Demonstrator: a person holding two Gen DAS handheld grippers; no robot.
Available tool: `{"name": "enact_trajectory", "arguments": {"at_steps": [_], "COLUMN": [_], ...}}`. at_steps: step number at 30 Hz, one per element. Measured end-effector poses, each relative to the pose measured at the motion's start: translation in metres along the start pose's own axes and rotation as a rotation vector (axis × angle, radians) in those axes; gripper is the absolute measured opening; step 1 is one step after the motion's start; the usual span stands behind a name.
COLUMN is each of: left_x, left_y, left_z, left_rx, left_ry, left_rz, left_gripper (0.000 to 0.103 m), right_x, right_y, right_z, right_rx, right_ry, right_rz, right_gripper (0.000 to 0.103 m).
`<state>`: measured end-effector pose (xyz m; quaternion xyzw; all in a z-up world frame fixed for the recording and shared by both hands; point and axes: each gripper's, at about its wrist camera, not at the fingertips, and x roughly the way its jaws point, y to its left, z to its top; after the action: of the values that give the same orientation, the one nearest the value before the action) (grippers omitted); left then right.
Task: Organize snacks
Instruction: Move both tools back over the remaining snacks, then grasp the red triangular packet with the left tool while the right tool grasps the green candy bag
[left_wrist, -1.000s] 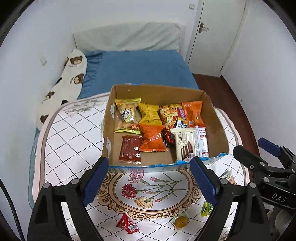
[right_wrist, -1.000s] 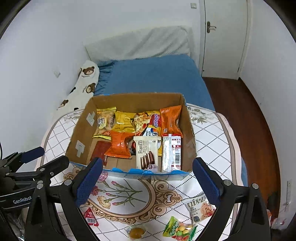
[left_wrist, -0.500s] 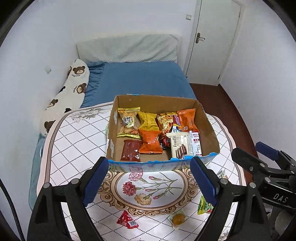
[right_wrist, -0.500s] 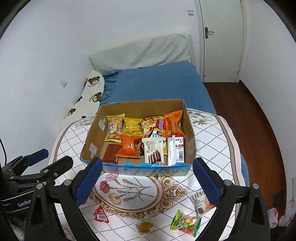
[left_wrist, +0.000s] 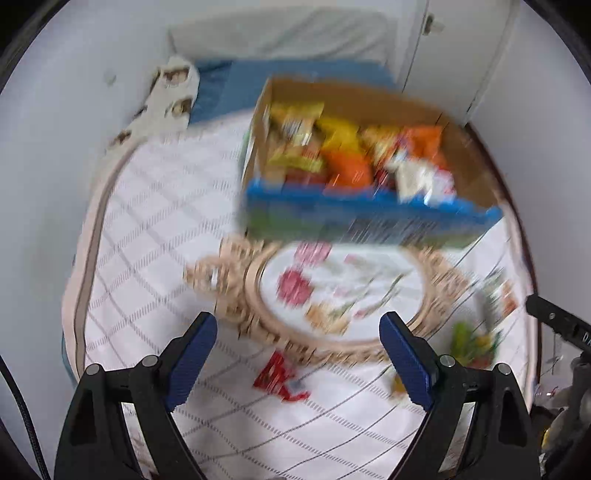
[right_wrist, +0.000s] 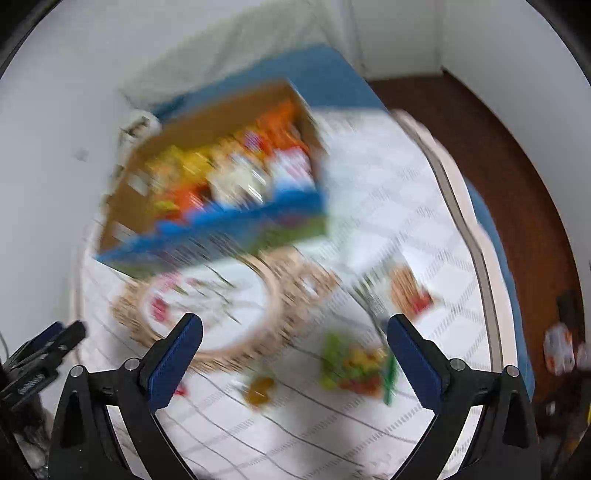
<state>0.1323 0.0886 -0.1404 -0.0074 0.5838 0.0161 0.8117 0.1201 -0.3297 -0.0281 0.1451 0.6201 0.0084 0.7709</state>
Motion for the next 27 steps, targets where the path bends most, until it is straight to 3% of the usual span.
{"name": "enact_trajectory", "arguments": {"at_steps": [6,11,18,20,22,23,25,27], "left_x": [0.054,0.082,0.117,0.129,0.138,0.142,0.142,0.137], "left_y": [0.021,0.026,0.024,0.026,0.028,0.029,0.028,0.024], "left_z": [-0.032,-0.048,-0.059,-0.063,-0.069,-0.072,-0.075,-0.077], "left_rx": [-0.063,-0.072,-0.060,-0.075,-0.100,-0.118,-0.117,-0.101], "left_ry": [0.145,0.216,0.307,0.331,0.349,0.359,0.358,0.345], "left_rz": [0.023,0.037,0.034,0.011,-0.017,-0.041,-0.044,-0.044], "left_gripper": [0.090,0.090,0.090,0.090,0.072,0.052,0.051,0.041], "right_x": [0.065,0.094,0.129,0.131,0.132,0.131,0.129,0.127], "right_y": [-0.067,-0.052,-0.031,-0.024,-0.015,-0.013,-0.008,-0.005], "right_z": [-0.030,-0.038,-0.047,-0.050,-0.054,-0.056,-0.059,-0.062], "right_rx": [0.265,0.115,-0.004,-0.040,-0.085,-0.097,-0.115,-0.119], "right_ry": [0.153,0.177,0.214,0.200,0.180,0.172,0.158,0.154], "right_rz": [0.080,-0.042,-0.128,-0.158,-0.176,-0.174,-0.157,-0.141], "right_gripper": [0.102,0.102,0.100,0.094,0.084,0.079,0.077,0.076]}}
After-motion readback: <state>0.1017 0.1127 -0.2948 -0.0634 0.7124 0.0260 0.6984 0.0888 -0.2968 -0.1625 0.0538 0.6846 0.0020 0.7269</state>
